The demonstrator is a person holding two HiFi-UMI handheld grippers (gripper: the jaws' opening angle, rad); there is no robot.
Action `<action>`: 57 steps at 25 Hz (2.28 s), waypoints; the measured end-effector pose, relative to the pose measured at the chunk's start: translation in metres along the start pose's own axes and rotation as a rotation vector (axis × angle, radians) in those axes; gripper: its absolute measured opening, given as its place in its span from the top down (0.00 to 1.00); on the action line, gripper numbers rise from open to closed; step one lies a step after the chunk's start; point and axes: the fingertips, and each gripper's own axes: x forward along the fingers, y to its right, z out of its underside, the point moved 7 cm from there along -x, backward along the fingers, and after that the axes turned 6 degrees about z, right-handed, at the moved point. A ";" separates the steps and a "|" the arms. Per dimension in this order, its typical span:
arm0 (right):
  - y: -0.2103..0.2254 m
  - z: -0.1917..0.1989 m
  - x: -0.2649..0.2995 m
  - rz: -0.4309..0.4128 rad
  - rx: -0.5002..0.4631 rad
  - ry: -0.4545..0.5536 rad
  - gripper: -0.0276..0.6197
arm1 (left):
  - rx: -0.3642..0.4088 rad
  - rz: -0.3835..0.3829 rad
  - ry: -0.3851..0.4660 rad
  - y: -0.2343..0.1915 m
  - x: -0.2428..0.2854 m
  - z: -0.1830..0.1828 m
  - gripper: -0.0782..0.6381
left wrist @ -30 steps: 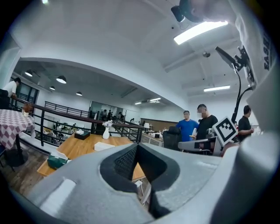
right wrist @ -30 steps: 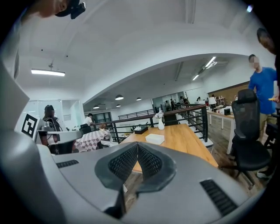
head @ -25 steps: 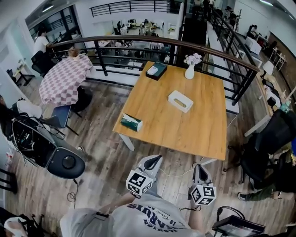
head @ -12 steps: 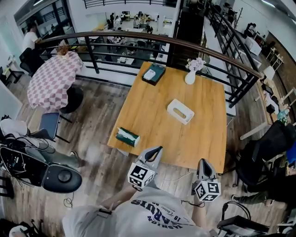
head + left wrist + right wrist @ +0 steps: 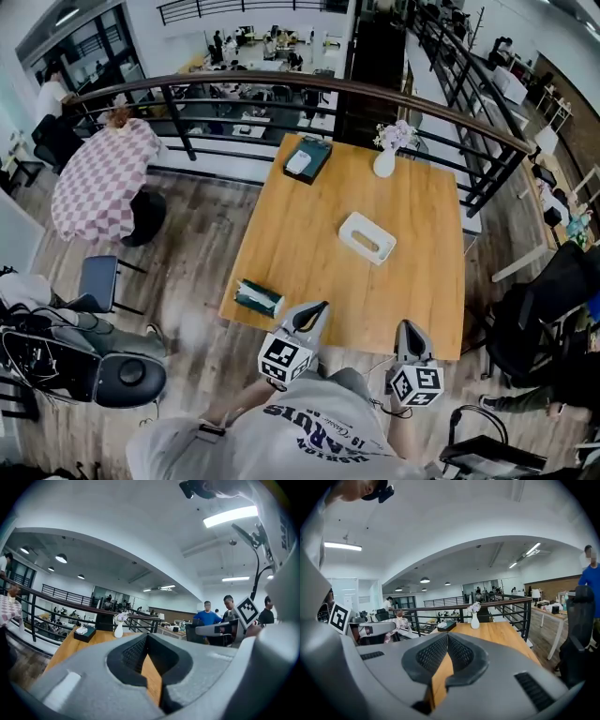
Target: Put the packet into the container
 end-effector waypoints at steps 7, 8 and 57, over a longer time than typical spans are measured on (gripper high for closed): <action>0.016 -0.003 0.014 0.009 0.036 -0.005 0.94 | 0.002 0.006 -0.016 0.004 0.013 -0.010 0.89; 0.017 -0.005 0.017 0.003 0.041 -0.007 0.94 | -0.002 -0.001 -0.021 0.004 0.013 -0.012 0.89; 0.064 -0.019 0.048 -0.023 0.034 -0.016 0.94 | 1.014 0.562 -1.487 -0.187 -0.002 0.255 0.30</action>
